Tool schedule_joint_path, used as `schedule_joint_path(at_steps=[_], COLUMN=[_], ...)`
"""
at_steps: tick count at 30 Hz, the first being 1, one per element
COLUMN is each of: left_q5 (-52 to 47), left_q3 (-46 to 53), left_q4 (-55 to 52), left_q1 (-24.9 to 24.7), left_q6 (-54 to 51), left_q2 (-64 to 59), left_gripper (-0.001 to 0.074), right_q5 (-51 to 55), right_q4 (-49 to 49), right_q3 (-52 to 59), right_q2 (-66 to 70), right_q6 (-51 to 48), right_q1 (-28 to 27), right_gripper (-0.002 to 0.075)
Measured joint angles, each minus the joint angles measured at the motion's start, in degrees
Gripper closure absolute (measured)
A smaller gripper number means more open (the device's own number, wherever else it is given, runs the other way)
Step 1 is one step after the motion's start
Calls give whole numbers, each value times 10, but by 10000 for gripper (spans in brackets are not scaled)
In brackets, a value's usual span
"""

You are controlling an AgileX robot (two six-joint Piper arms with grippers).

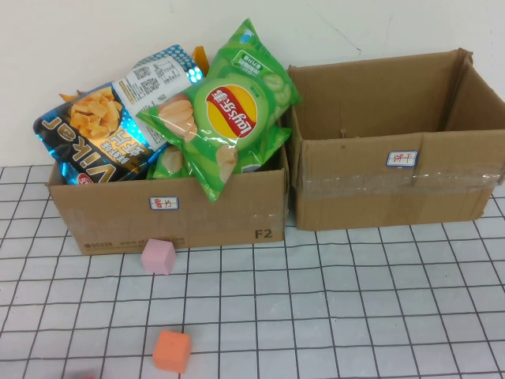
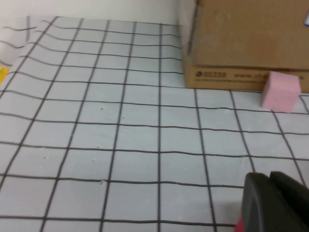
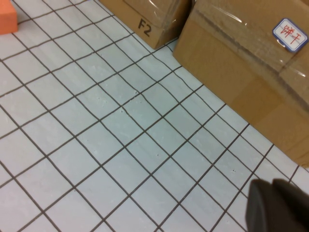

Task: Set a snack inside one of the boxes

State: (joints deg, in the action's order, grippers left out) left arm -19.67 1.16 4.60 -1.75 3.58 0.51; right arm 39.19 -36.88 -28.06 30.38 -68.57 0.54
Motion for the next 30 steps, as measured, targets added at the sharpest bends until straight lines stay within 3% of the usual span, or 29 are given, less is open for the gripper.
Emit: schedule_joint_path(at_steps=[5, 25, 30], left_q5=[0, 0, 0], left_q3=[0, 0, 0], left_q4=[3, 3, 3], left_q1=[-25, -27, -27], left_q6=[-8, -10, -10], left_q2=[0, 0, 0], left_gripper=[736, 736, 736], right_q5=[0, 0, -61], right_q4=[0, 0, 1], right_q3=[0, 0, 10], right_q2=[0, -3, -60], right_q6=[0, 0, 0], right_q1=[0, 0, 0], right_gripper=[726, 726, 726])
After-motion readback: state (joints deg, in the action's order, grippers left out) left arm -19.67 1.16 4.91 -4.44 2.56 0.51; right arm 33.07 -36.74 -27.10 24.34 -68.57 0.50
